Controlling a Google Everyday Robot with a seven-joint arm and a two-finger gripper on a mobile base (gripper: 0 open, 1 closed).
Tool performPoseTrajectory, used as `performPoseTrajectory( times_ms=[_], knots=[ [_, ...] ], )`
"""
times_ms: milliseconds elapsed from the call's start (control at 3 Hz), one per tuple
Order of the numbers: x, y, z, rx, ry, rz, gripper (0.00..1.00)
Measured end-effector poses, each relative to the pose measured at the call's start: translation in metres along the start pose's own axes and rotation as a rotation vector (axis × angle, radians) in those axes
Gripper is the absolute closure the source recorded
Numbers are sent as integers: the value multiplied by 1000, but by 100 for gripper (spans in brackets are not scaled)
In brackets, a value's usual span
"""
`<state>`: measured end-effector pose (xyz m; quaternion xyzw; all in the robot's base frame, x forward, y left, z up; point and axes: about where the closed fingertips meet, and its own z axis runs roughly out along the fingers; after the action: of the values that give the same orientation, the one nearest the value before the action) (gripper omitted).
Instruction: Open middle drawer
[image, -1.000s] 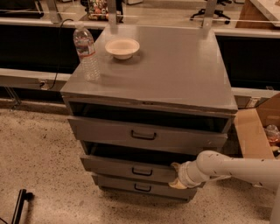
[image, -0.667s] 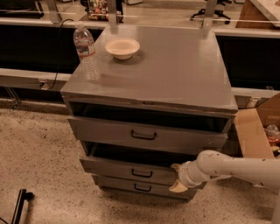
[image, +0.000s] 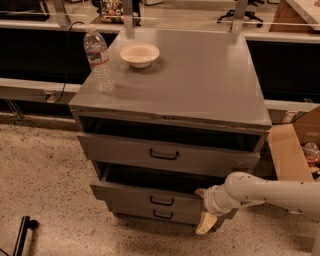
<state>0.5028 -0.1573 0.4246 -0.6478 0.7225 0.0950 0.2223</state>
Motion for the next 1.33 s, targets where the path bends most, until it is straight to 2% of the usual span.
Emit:
performPoseTrajectory(
  times_ms=[333, 1000, 1333],
  knots=[
    [0, 0, 0, 0, 0, 0, 0],
    [2, 8, 2, -9, 26, -10, 0],
    [13, 17, 5, -45, 24, 19, 17]
  ],
)
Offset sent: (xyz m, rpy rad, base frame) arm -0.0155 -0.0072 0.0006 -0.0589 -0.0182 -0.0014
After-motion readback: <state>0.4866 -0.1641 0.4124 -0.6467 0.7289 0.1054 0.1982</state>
